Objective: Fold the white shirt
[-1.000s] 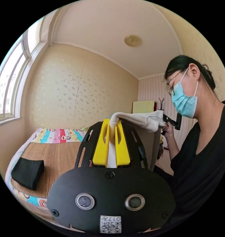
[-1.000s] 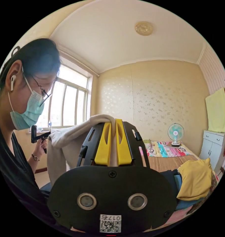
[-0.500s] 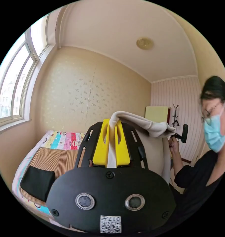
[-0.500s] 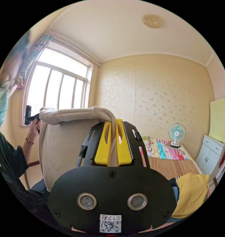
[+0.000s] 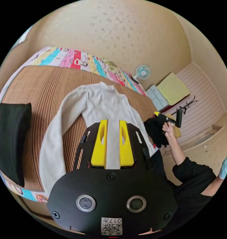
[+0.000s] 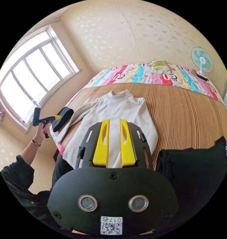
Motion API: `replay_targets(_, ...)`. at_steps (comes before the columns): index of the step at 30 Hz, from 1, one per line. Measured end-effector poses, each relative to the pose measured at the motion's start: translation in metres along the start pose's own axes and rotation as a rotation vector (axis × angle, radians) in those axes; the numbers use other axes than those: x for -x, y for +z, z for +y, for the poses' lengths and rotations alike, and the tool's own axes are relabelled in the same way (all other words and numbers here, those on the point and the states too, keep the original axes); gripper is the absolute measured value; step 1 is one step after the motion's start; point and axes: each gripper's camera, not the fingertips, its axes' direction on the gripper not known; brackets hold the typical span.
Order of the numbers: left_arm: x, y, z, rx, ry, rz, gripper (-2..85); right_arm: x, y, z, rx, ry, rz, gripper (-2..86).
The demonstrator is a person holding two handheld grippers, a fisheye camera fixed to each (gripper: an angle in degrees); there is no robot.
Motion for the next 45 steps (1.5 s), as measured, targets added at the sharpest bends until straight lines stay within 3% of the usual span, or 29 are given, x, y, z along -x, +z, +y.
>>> replay_targets(3, -0.021, 0.044, 0.051, 0.082, 0.069, -0.078, 8.9, -0.013, 0.031, 0.067, 0.025, 0.013, -0.06, 12.4)
replay_targets(10, -0.01, 0.002, 0.141, -0.077, -0.065, -0.105, 10.7, -0.041, 0.025, 0.196, 0.083, 0.101, -0.065, 16.9)
replay_targets(13, 0.008, -0.008, 0.156, -0.071, -0.134, -0.111, 12.2, -0.053, 0.021, 0.207, 0.124, 0.137, -0.04, 13.8)
replay_targets(15, 0.018, -0.009, 0.164, -0.063, -0.158, -0.098, 12.3, -0.062, -0.001, 0.199, 0.083, 0.125, -0.092, 5.9)
replay_targets(19, 0.031, -0.026, 0.187, -0.103, -0.205, -0.057, 12.2, -0.09, -0.104, 0.155, -0.098, -0.002, -0.251, 4.0)
replay_targets(22, 0.039, -0.045, 0.199, -0.113, -0.221, -0.053, 11.7, -0.132, -0.213, 0.134, -0.299, 0.025, -0.054, 3.8)
replay_targets(25, 0.049, -0.058, 0.21, -0.121, -0.236, -0.049, 11.6, -0.185, -0.305, 0.163, -0.584, 0.326, 0.178, 4.8)
replay_targets(27, 0.054, -0.061, 0.216, -0.119, -0.253, -0.039, 11.7, -0.18, -0.325, 0.177, -0.66, 0.291, 0.235, 5.9)
replay_targets(30, 0.057, -0.062, 0.222, -0.119, -0.266, -0.029, 11.8, -0.142, -0.288, 0.168, -0.496, 0.133, 0.271, 7.1)
replay_targets(34, 0.058, -0.056, 0.218, -0.091, -0.26, -0.059, 12.1, -0.11, -0.152, 0.157, -0.069, -0.002, 0.071, 9.1)
replay_targets(37, 0.062, -0.044, 0.214, -0.038, -0.271, -0.085, 12.0, -0.113, -0.058, 0.17, 0.16, 0.053, -0.062, 11.6)
replay_targets(41, 0.068, -0.043, 0.222, -0.03, -0.305, -0.13, 7.5, -0.119, 0.015, 0.2, 0.301, 0.145, -0.244, 11.6)
replay_targets(45, 0.076, -0.052, 0.228, -0.004, -0.293, -0.064, 2.1, -0.106, 0.0, 0.199, 0.323, 0.06, -0.133, 7.7)
